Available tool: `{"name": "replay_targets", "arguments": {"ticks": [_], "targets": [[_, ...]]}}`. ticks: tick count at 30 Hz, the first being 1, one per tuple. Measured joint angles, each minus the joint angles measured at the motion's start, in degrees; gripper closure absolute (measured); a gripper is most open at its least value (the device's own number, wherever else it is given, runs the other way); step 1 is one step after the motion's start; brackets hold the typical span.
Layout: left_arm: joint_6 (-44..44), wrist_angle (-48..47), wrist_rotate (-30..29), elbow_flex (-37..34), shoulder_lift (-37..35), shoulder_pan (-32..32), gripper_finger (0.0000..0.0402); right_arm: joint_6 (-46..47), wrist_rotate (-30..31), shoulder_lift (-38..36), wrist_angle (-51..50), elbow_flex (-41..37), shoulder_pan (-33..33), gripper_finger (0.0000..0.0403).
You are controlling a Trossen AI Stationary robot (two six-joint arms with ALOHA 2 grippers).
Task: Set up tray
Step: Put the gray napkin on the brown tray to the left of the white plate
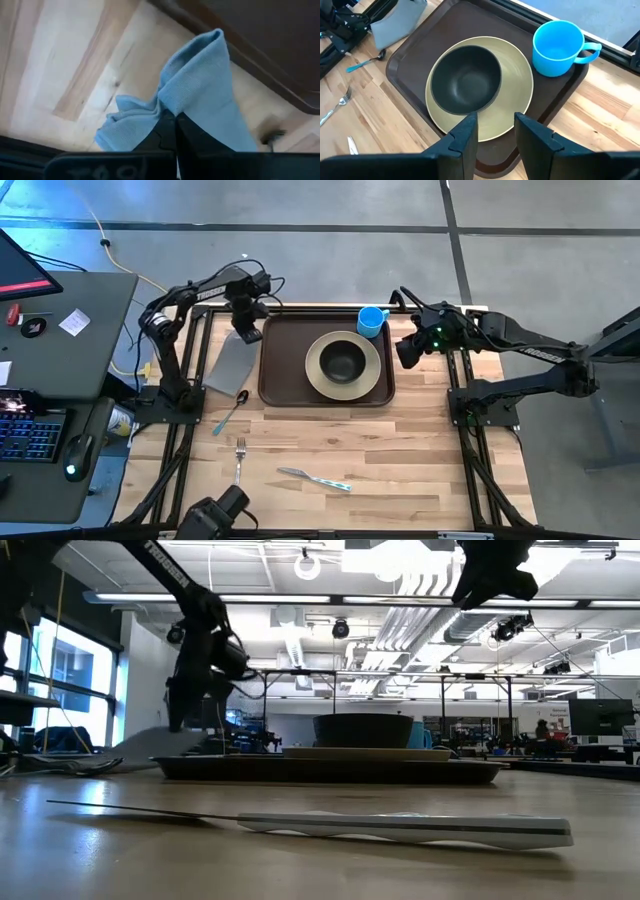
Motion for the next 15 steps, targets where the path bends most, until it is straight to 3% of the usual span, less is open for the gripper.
{"name": "replay_targets", "arguments": {"ticks": [3, 10, 15], "targets": [[-0.17, -1.11, 3.56, 0.04, -3.3, -0.59, 0.0379, -0.31, 0.0, 0.0, 0.0, 0.0, -0.02, 0.0284], [0.56, 3.23, 19.46, 0.07, -10.45, -1.85, 0.0379, -2.06, 0.02, 0.0, 0.0, 0.0, -0.02, 0.0284], [-5.29, 10.65, 20.01, 0.09, -11.01, -4.4, 0.037, -3.06, 0.16, 0.0, 0.02, 0.0, -0.02, 0.0284]]}}
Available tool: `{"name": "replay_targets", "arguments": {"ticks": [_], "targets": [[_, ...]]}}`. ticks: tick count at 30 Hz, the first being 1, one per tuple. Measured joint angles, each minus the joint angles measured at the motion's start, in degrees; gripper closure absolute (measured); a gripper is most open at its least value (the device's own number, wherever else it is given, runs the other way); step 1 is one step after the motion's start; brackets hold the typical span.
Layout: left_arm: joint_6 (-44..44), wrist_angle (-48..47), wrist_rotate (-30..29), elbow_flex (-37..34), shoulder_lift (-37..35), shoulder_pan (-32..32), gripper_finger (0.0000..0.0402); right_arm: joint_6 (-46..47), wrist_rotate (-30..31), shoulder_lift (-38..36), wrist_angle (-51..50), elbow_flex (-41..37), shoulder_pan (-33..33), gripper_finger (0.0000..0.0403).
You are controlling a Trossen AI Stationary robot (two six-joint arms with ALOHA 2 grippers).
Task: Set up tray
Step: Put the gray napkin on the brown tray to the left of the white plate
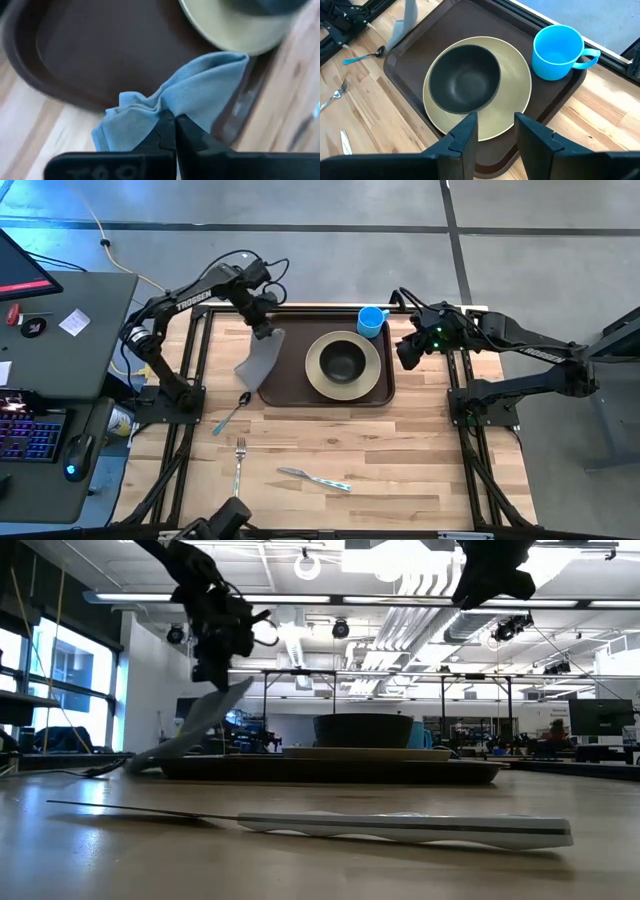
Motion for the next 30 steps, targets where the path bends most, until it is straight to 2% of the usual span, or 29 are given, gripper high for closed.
{"name": "replay_targets", "arguments": {"ticks": [5, 8, 11, 15, 23, 30], "targets": [[-9.91, 11.53, -3.64, 0.02, 2.42, -2.3, 0.0363, 0.86, -0.4, 0.0, -0.02, 0.0, 0.01, 0.0284], [-17.22, 17.54, -3.62, 0.04, 4.76, -2.68, 0.0362, 2.29, -1.48, 0.0, -0.02, 0.0, 0.0, 0.0284], [-21.29, 18.72, -4.25, 0.02, 7.72, -2.53, 0.0361, 3.42, -3.0, 0.0, -0.02, 0.0, 0.01, 0.0284], [-25.78, 18.72, -8.4, 0.0, 11.21, -2.5, 0.0359, 3.67, -3.68, 0.0, -0.02, 0.0, 0.02, 0.0284], [-29.17, 20.56, -9.19, 0.07, 12.3, -2.51, 0.0358, 3.56, -3.21, 0.0, -0.02, 0.0, 0.02, 0.0284], [-26.5, 20.06, -12.28, 7.0, 12.12, -2.53, 0.0357, 3.06, -1.05, -0.01, -0.02, 0.0, 0.02, 0.0284]]}}
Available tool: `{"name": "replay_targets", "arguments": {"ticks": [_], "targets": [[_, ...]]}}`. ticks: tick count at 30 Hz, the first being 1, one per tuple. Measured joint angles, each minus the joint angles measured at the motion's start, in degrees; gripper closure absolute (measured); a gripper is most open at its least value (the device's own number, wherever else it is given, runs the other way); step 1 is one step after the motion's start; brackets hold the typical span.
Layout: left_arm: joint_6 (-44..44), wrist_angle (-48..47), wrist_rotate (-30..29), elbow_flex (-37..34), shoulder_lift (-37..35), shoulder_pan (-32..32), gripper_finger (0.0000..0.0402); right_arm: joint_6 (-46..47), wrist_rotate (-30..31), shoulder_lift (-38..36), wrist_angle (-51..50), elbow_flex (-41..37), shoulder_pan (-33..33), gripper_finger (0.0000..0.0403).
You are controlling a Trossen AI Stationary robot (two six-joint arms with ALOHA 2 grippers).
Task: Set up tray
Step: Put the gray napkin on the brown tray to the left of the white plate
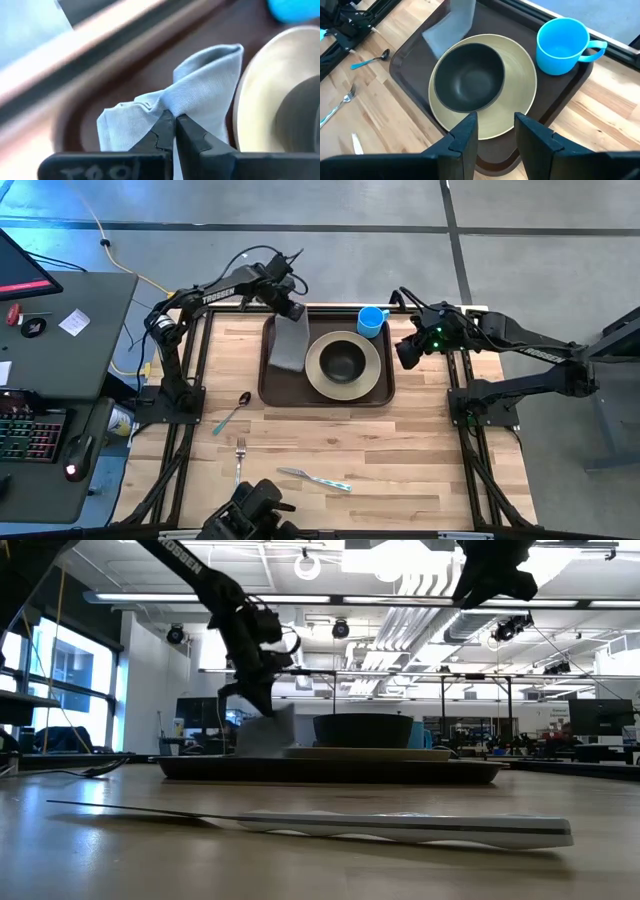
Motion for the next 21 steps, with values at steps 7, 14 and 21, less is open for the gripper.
{"name": "replay_targets", "arguments": {"ticks": [7, 14, 21], "targets": [[6.81, -6.56, -3.25, 6.61, 0.63, 0.21, 0.0318, -0.02, 0.29, -0.01, 0.0, 0.0, 0.0, 0.0284], [7.1, -9.12, -3.73, 6.77, 2.45, 0.7, 0.022, -0.59, 0.28, -0.01, 0.0, 0.0, -0.01, 0.0284], [7.5, -12.14, -0.77, 6.77, 1.72, -0.75, 0.0174, -0.55, -0.14, -0.01, 0.0, 0.0, -0.01, 0.0284]]}}
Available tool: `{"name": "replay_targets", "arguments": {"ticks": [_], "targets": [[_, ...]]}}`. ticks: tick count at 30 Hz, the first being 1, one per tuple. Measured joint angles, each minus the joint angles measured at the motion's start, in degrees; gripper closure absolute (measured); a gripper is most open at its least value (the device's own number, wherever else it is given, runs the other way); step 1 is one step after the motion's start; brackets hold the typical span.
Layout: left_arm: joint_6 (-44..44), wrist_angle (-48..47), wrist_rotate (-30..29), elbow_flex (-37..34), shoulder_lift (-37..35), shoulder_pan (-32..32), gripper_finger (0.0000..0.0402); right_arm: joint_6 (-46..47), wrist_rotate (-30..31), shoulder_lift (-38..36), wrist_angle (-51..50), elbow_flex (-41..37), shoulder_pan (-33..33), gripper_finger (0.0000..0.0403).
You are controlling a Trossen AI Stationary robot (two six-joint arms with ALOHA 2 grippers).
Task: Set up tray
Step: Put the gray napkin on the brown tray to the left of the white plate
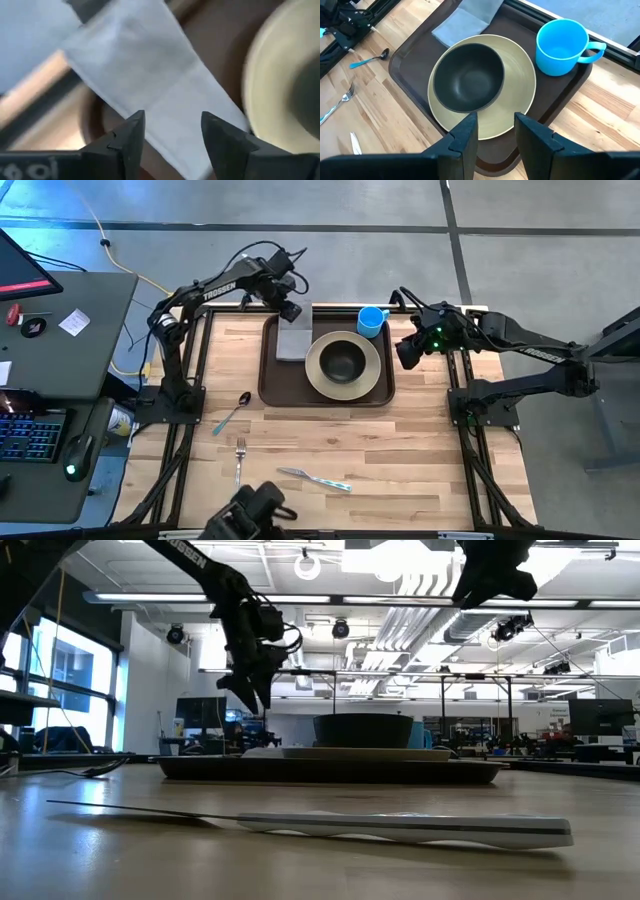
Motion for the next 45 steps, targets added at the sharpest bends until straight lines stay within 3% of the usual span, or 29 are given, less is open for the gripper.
{"name": "replay_targets", "arguments": {"ticks": [4, 10, 20, 26, 30, 38, 45], "targets": [[6.15, -2.64, 2.17, -1.4, -0.23, -4.0, 0.0193, -0.02, 0.69, 0.0, 0.0, 0.0, 0.01, 0.0284], [12.17, 3.61, -5.83, -8.96, -0.14, -9.08, 0.0252, -0.55, 1.47, 0.0, 0.02, 0.0, 0.01, 0.0284], [4.12, 8.96, -8.12, -18.92, -0.12, -9.0, 0.0337, -1.52, 2.04, 0.0, 0.02, 0.0, 0.01, 0.0284], [0.45, 8.96, -3.48, -21.14, -0.12, -10.54, 0.0371, -0.85, 2.51, 0.0, 0.04, 0.0, 0.01, 0.0284], [2.14, 4.91, -2.76, -21.16, -0.12, -12.03, 0.0373, -1.01, 2.79, 0.0, 0.04, 0.0, 0.01, 0.0284], [3.83, 0.44, -2.7, -21.16, -0.1, -16.06, 0.0327, -1.57, 5.39, 0.0, 0.05, 0.0, 0.01, 0.0284], [4.02, -0.74, -0.83, -21.16, -0.1, -20.41, 0.0344, -2.72, 5.99, 0.0, 0.07, 0.0, 0.01, 0.0284]]}}
